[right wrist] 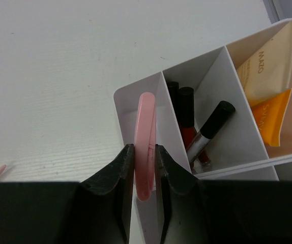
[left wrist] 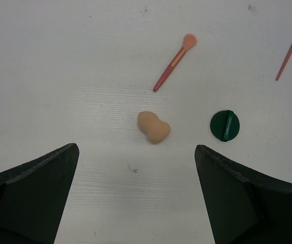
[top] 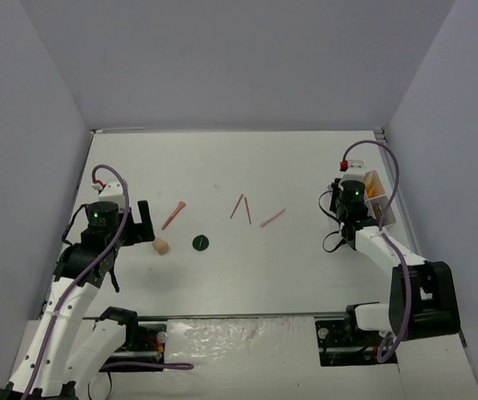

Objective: Organize the makeup

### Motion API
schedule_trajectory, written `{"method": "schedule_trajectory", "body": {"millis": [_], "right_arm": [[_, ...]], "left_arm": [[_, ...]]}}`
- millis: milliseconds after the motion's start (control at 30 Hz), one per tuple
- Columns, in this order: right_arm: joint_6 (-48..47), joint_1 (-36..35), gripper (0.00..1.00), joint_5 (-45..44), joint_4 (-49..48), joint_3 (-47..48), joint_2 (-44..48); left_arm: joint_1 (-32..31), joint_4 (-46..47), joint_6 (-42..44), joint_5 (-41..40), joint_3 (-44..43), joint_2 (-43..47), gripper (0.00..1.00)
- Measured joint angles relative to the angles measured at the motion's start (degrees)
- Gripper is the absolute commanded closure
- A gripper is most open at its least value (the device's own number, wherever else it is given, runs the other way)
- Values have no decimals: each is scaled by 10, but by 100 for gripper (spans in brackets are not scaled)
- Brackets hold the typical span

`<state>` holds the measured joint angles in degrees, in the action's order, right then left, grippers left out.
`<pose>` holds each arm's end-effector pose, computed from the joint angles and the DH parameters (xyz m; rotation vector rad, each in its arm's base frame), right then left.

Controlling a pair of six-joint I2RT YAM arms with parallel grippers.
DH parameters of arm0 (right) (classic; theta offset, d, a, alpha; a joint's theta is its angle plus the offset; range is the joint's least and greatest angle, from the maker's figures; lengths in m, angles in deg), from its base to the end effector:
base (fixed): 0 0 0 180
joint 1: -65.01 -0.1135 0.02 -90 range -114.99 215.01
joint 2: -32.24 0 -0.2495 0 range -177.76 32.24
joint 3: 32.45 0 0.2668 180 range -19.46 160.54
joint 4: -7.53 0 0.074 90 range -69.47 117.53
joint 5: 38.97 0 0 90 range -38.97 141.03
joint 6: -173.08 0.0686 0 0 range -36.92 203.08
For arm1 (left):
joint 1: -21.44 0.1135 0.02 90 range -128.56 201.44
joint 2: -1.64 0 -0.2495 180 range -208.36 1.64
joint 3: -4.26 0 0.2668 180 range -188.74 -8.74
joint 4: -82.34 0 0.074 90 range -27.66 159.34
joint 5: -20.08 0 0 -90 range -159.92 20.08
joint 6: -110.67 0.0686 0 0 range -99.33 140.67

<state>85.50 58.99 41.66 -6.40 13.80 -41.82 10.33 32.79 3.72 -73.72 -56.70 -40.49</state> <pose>0.3244 0.0230 0.1949 0.0591 1.8090 -0.0436 0.2069 -0.0360 0.2942 -0.1475 2.1085 -0.2235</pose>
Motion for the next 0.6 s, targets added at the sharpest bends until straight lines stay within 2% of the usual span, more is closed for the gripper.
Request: {"method": "schedule_trajectory", "body": {"millis": [400,533,600], "right_arm": [[-25,0,98,2,-41,7,-66],[-32,0,85,2,-46,14,-81],[-35,0,72,2,-46,17,-84]], "left_arm": [[0,0,0,7,0,5,3],[0,1,0,8,0,6,3],[0,2,0,8,0,6,3]]}}
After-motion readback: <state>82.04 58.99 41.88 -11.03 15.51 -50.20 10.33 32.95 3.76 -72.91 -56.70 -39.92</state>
